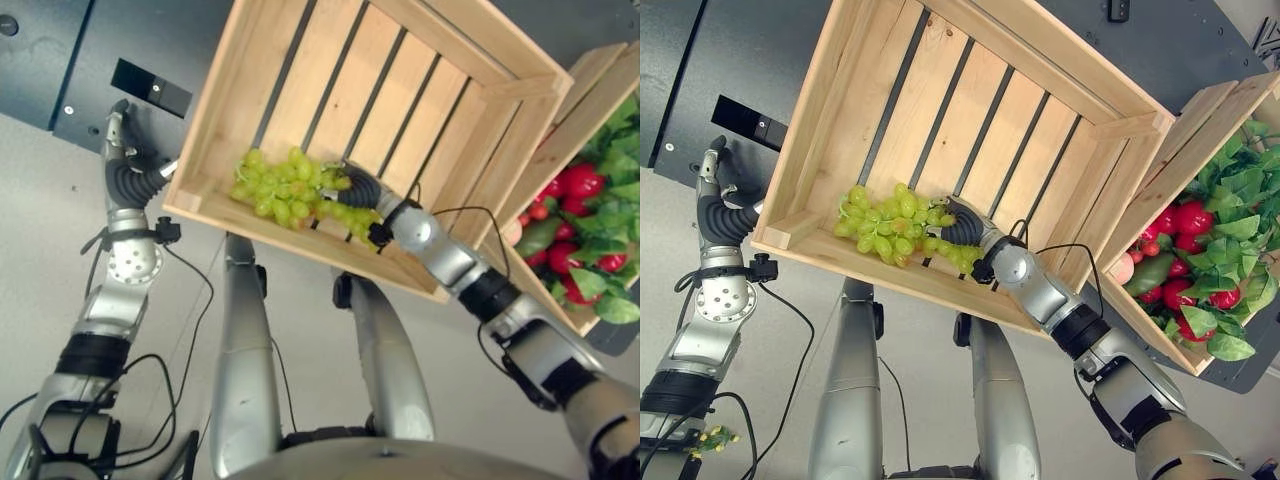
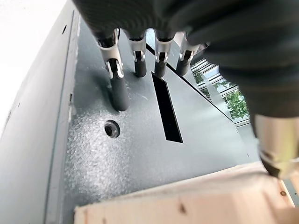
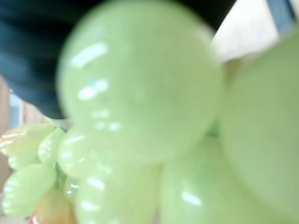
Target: Pick up the fruits from the basket on one side to the basket on the other side
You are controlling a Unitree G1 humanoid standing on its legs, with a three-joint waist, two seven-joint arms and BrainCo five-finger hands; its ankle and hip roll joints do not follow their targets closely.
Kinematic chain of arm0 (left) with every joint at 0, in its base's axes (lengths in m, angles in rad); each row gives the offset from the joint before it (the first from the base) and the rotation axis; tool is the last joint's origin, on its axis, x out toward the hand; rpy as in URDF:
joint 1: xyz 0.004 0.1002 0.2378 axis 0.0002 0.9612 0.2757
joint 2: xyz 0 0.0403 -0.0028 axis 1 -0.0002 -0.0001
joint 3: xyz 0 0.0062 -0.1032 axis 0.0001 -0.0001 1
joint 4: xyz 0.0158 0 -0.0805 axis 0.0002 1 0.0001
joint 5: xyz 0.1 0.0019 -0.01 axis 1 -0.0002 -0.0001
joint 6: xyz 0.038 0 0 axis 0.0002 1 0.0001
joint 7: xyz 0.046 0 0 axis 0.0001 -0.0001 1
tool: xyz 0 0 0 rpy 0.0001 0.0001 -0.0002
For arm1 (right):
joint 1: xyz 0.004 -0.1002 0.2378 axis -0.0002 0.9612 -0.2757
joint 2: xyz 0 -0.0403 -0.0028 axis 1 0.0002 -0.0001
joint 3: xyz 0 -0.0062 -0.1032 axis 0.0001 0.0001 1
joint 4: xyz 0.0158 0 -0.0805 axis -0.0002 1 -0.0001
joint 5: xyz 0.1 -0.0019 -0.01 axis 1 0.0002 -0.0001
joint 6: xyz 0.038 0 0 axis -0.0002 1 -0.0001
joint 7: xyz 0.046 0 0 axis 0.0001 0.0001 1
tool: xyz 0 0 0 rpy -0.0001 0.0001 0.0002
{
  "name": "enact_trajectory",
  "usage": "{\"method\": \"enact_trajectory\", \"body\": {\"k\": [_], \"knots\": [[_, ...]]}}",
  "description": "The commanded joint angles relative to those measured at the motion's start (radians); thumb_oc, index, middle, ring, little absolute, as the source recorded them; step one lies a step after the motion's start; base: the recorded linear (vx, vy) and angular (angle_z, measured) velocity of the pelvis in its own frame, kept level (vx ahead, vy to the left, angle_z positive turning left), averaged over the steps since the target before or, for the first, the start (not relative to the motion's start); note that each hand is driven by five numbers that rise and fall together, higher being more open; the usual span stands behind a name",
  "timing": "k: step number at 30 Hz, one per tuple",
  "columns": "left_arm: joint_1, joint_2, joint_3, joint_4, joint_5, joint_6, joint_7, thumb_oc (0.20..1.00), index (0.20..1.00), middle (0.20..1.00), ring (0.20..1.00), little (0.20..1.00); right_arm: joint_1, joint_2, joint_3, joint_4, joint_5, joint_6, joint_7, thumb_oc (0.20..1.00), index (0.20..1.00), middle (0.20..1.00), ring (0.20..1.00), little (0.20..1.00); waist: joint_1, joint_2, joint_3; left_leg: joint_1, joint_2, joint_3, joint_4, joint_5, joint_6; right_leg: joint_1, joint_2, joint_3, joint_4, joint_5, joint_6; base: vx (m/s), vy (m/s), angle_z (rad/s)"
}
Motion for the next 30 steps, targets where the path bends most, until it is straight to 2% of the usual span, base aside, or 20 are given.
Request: {"method": "enact_trajectory", "body": {"k": [1, 3, 7, 11, 16, 18, 19, 21, 30], "knots": [[-0.008, -0.002, -0.046, 0.053, -0.003, 0.051, -0.062, 1.000, 1.000, 1.000, 1.000, 1.000, -0.027, -0.031, 0.020, -0.094, 0.263, -0.065, 0.067, 0.200, 0.200, 0.200, 0.200, 0.200, -0.002, -0.025, 0.036, 0.035, -0.016, -0.008, 0.028, -0.053, 0.021, 0.053, -0.053, 0.029, -0.010, -0.020, 0.099, 0.00, -0.008, 0.04], [-0.009, 0.010, -0.046, 0.045, -0.016, 0.035, -0.073, 1.000, 1.000, 1.000, 1.000, 1.000, -0.082, -0.096, 0.079, -0.126, 0.434, -0.056, 0.121, 0.200, 0.200, 0.200, 0.200, 0.200, 0.007, -0.022, 0.036, 0.052, -0.015, -0.002, 0.005, -0.043, 0.015, 0.064, -0.057, 0.026, -0.021, -0.013, 0.103, 0.00, -0.008, 0.02], [-0.005, 0.024, -0.048, 0.032, -0.037, 0.009, -0.087, 1.000, 1.000, 1.000, 1.000, 1.000, -0.135, -0.178, 0.149, -0.156, 0.612, -0.046, 0.195, 0.200, 0.200, 0.200, 0.200, 0.200, 0.020, -0.015, 0.036, 0.064, -0.015, 0.000, -0.006, -0.034, 0.008, 0.074, -0.061, 0.020, -0.026, -0.008, 0.107, 0.01, -0.022, 0.06], [0.002, 0.033, -0.053, 0.017, -0.043, -0.013, -0.103, 1.000, 1.000, 1.000, 1.000, 1.000, -0.161, -0.262, 0.218, -0.206, 0.705, -0.027, 0.286, 0.200, 0.200, 0.200, 0.200, 0.200, 0.028, -0.005, 0.036, 0.067, -0.018, 0.001, -0.004, -0.033, 0.003, 0.079, -0.065, 0.017, -0.017, -0.014, 0.108, 0.00, -0.003, 0.01], [0.013, 0.033, -0.056, 0.000, -0.043, -0.038, -0.122, 1.000, 1.000, 1.000, 1.000, 1.000, -0.158, -0.307, 0.273, -0.254, 0.763, 0.005, 0.386, 0.200, 0.200, 0.200, 0.200, 0.200, 0.044, 0.022, 0.036, 0.058, -0.021, -0.002, -0.006, -0.026, 0.001, 0.069, -0.069, 0.011, -0.005, -0.019, 0.109, 0.00, -0.004, 0.01], [0.016, 0.030, -0.057, -0.002, -0.040, -0.039, -0.126, 1.000, 1.000, 1.000, 1.000, 1.000, -0.150, -0.312, 0.271, -0.264, 0.779, 0.011, 0.402, 0.200, 0.200, 0.200, 0.200, 0.200, 0.046, 0.027, 0.036, 0.055, -0.021, -0.002, -0.009, -0.024, 0.000, 0.066, -0.070, 0.009, -0.004, -0.019, 0.109, 0.00, 0.000, 0.00], [0.015, 0.012, -0.062, -0.003, -0.037, -0.041, -0.135, 1.000, 1.000, 1.000, 1.000, 1.000, -0.117, -0.301, 0.264, -0.285, 0.848, 0.040, 0.451, 0.200, 0.200, 0.200, 0.200, 0.200, 0.051, 0.040, 0.036, 0.052, -0.023, -0.002, -0.019, -0.016, 0.000, 0.059, -0.073, 0.007, -0.004, -0.020, 0.109, 0.01, -0.015, 0.03], [0.012, 0.004, -0.062, -0.003, -0.035, -0.042, -0.139, 1.000, 1.000, 1.000, 1.000, 1.000, -0.095, -0.299, 0.262, -0.293, 0.869, 0.053, 0.479, 0.200, 0.200, 0.200, 0.200, 0.200, 0.054, 0.051, 0.036, 0.048, -0.025, -0.002, -0.023, -0.012, -0.001, 0.053, -0.075, 0.007, -0.001, -0.020, 0.109, 0.01, -0.009, 0.07], [0.006, -0.037, -0.076, 0.009, -0.018, -0.035, -0.166, 1.000, 1.000, 1.000, 1.000, 1.000, -0.015, -0.221, 0.237, -0.317, 0.925, 0.100, 0.542, 0.200, 0.200, 0.200, 0.200, 0.200, 0.059, 0.075, 0.036, 0.045, -0.027, 0.002, -0.023, -0.009, 0.001, 0.039, -0.080, 0.008, 0.024, -0.030, 0.106, 0.00, 0.000, 0.01]]}}
